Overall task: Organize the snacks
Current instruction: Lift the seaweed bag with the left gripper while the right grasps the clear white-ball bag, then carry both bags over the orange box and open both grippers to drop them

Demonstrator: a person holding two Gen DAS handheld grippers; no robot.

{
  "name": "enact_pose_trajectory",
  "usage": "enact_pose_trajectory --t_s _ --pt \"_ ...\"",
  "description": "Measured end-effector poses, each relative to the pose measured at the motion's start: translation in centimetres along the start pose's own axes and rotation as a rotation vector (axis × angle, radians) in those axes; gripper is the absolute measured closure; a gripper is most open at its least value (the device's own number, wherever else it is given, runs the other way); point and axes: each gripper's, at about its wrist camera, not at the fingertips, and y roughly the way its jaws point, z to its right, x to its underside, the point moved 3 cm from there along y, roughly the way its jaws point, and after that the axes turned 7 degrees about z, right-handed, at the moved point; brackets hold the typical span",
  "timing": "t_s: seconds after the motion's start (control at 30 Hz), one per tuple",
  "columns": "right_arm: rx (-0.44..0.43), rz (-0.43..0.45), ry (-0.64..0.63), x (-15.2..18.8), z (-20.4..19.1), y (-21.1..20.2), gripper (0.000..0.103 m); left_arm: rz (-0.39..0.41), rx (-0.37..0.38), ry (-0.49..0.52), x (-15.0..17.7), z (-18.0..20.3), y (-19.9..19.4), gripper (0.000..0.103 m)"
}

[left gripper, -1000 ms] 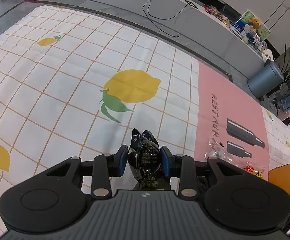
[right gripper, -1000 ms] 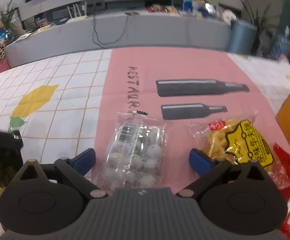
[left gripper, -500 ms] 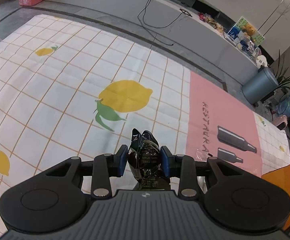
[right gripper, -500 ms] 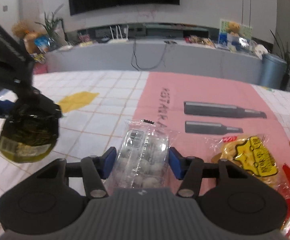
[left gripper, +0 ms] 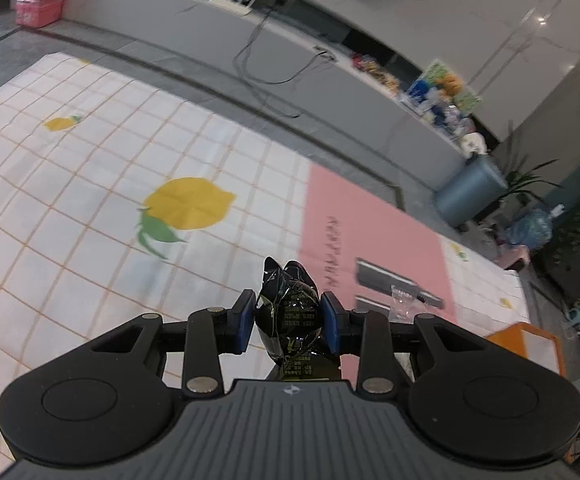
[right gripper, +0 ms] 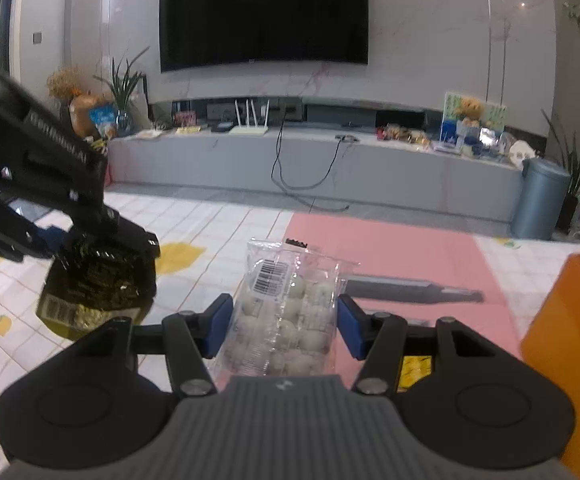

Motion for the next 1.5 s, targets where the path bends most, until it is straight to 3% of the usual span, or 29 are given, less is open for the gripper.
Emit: enact_pose_trajectory --t_s 0.17,0.47,0.6,0.77,0.9,1.03,1.17,1.3,1.5 --pt "-0.009 0.076 0.040 -1.2 2.2 -3.2 0.048 0.044 0.053 0.061 1.3 2.4 -1.6 0.064" --pt "-0.040 0.140 0.122 -3.8 6.0 -7.8 0.048 0.161 0.015 0.222 4.5 7.3 -5.2 0.064" --pt "-0.045 0.176 0.146 -4.3 8.1 -10.1 0.048 0.188 0.053 0.276 5.8 10.3 -6.5 0.064" --pt "0.073 0.238 0.187 -5.1 13.3 -13.2 0.048 0.195 0.120 0.331 7.4 14.5 -7.3 0.064" --pt "0.160 0.237 0.219 -5.5 18.9 -15.3 0.048 0.166 0.181 0.325 8.8 17.7 -7.1 0.064" --pt "0.173 0.184 0.262 -5.1 24.4 -15.8 0.048 0.156 0.225 0.314 9.8 20.2 -6.2 0.064" --pt "0.114 0.048 0.331 -3.6 28.2 -14.1 0.048 0.142 0.248 0.282 10.7 21.9 -4.9 0.064" --pt "0.043 -0.081 0.370 -2.2 29.6 -10.4 0.048 0.123 0.262 0.274 11.5 23.5 -3.3 0.064" --pt "0.027 -0.205 0.353 0.4 30.4 -5.0 0.047 0.086 0.238 0.270 12.1 24.4 -1.0 0.064"
